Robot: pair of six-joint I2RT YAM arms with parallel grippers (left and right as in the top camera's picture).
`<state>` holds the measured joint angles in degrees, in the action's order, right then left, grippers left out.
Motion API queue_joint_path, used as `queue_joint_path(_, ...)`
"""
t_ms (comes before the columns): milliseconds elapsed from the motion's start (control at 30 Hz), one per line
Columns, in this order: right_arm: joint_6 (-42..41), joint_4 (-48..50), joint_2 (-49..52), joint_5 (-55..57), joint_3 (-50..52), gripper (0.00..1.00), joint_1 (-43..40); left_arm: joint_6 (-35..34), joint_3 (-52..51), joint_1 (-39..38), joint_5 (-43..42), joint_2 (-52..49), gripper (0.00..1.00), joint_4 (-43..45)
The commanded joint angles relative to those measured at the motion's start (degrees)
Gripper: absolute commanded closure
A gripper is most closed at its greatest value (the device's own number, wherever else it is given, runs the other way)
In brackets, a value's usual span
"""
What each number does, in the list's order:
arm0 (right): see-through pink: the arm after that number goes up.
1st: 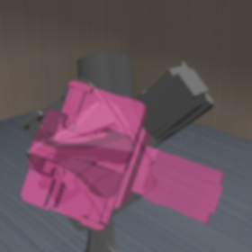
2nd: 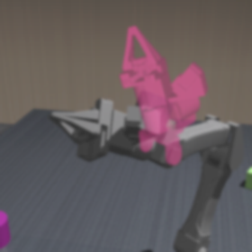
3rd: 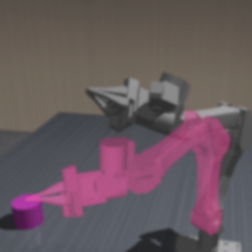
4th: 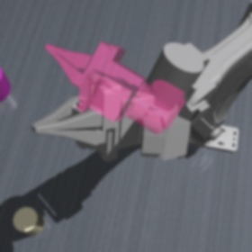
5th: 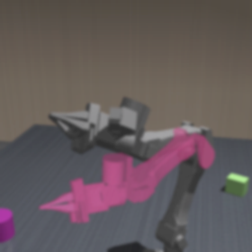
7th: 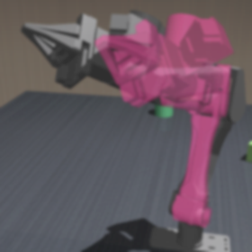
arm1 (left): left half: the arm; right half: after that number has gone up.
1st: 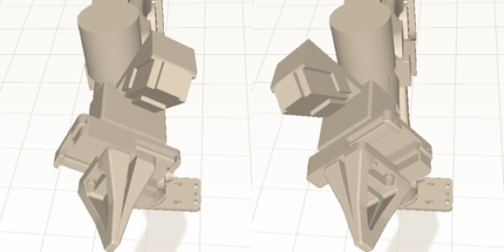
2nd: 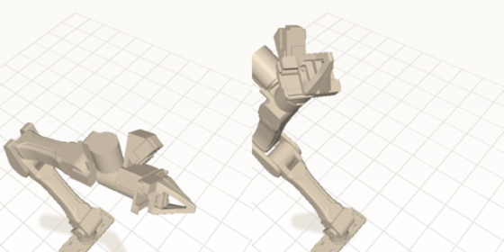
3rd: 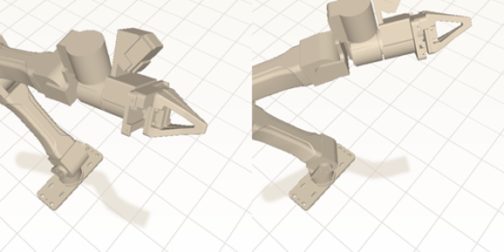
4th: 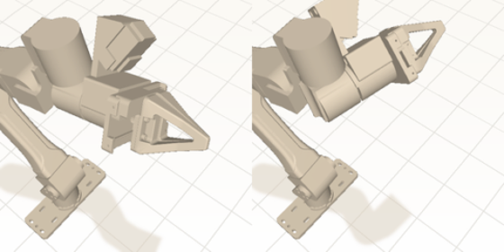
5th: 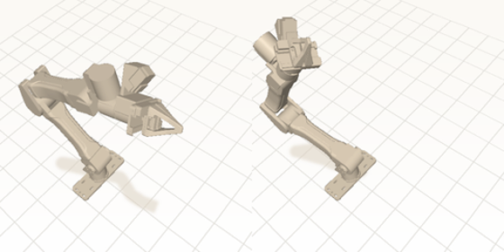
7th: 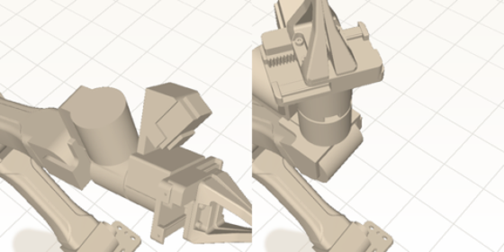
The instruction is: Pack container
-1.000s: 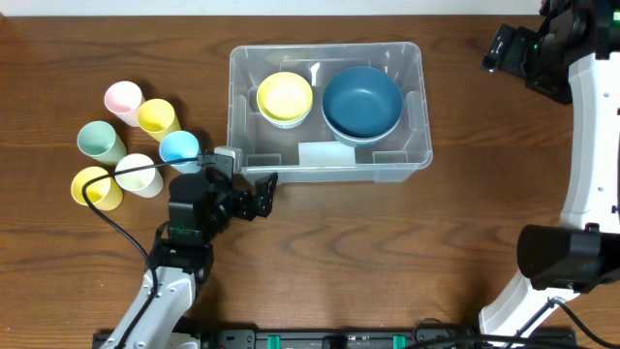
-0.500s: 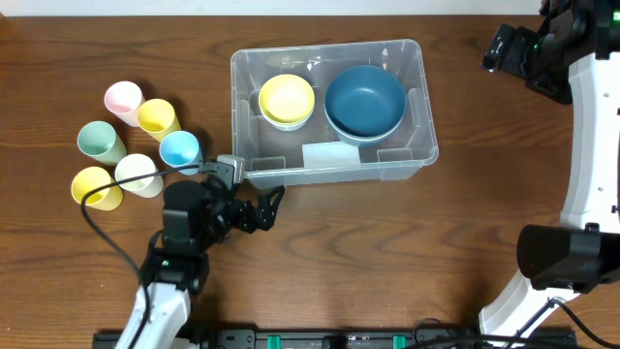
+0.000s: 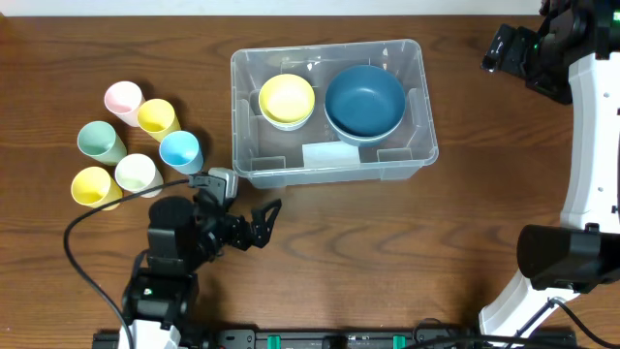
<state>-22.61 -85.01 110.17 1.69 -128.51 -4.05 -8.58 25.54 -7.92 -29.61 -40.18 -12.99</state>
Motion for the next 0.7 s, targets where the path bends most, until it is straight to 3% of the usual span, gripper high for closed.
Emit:
queue_joint_path(0,-0.7,-0.1,-1.7,0.0,-0.1,0.01,0.0,2.7,8.8,0.3,5.8,-0.5,0.02,-5.3)
queue_joint_path(233,-0.7,-0.1,-1.7,0.0,-0.1,0.01,0.0,7.3,29.4,0.3,21.6,-6.0,0.02,-25.1)
queue_joint_path(433,-0.7,-0.1,-1.7,0.0,-0.1,0.01,0.0,7.7,42.6,0.2,11.5,-9.4,0.02,-42.9)
queue_joint_path(667,-0.7,-0.1,-1.7,0.0,-0.1,0.01,0.0,7.7,42.6,0.2,6.1,-9.7,0.02,-47.9)
